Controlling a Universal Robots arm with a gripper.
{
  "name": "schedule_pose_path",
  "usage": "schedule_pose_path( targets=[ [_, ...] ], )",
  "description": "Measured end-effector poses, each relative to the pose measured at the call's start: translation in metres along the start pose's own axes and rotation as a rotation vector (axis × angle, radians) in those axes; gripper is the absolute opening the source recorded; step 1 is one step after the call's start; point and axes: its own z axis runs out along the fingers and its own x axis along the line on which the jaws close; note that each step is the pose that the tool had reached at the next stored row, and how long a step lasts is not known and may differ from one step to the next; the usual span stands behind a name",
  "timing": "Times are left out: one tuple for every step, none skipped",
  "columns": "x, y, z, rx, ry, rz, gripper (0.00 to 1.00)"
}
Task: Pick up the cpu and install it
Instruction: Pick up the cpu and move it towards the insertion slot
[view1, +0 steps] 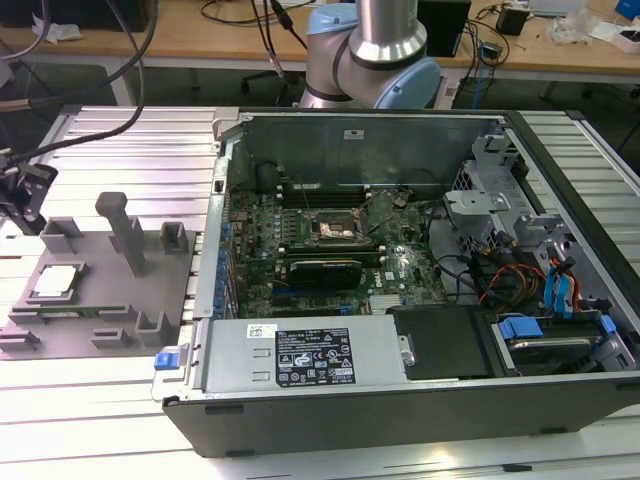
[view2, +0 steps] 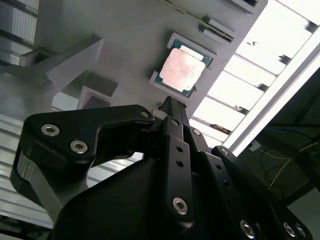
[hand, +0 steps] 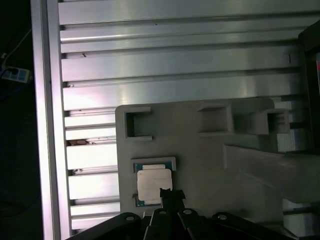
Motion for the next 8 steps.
schedule_pose_path(
  targets=[
    [0.0013,-0.0001,0.0016,0.0001,-0.0001,0.000,0.11],
    [0.0026,-0.0003,0.0036,0.0001,-0.0003,0.000,0.11],
    [0.0039,-0.0005,0.0055,0.0001,-0.0003,0.000,0.11],
    [0.0046,-0.0006,0.0065,0.0002,-0.0003,0.000,0.11],
    [0.0054,-0.0007,0.0078,0.0002,-0.0004,0.000,0.11],
    [0.0063,-0.0008,0.0091,0.0001,-0.0005,0.000,0.11],
    [0.0075,-0.0010,0.0111,0.0001,-0.0008,0.000,0.11],
    [0.0083,-0.0011,0.0123,0.0001,-0.0008,0.000,0.11]
  ],
)
